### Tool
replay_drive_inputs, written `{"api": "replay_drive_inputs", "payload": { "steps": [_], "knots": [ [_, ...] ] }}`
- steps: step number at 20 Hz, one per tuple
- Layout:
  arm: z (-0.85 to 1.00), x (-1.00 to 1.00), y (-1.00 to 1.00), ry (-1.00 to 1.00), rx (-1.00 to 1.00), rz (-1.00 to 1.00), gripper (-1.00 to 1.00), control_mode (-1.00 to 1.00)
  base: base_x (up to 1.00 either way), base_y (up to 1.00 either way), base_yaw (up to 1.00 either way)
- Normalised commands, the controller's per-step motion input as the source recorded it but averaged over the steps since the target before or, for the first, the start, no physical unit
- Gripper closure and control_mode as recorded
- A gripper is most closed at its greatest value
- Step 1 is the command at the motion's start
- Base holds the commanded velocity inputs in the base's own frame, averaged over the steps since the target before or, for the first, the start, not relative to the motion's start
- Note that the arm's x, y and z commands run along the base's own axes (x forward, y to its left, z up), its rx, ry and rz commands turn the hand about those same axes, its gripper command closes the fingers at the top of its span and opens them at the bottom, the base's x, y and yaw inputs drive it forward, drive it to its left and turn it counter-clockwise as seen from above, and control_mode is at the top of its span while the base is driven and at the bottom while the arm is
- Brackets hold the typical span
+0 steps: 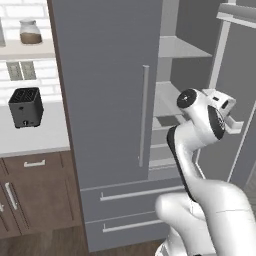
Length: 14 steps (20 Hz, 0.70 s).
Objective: Take the strawberry from the fridge and place it on top of the pancake, located on the dining counter.
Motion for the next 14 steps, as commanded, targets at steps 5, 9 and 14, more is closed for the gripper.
{"api": "replay_drive_inputs", "payload": {
  "steps": [5,9,14],
  "knots": [
    [-0.15,0.94,-0.48,0.27,-0.16,-0.18,-1.00,-1.00,0.00,0.00,0.00],
    [-0.21,0.56,-0.58,0.02,-0.04,-0.13,-1.00,-1.00,0.00,0.00,0.00],
    [-0.07,0.36,-0.59,0.00,0.00,-0.05,-1.00,-1.00,0.00,0.00,0.00]
  ]
}}
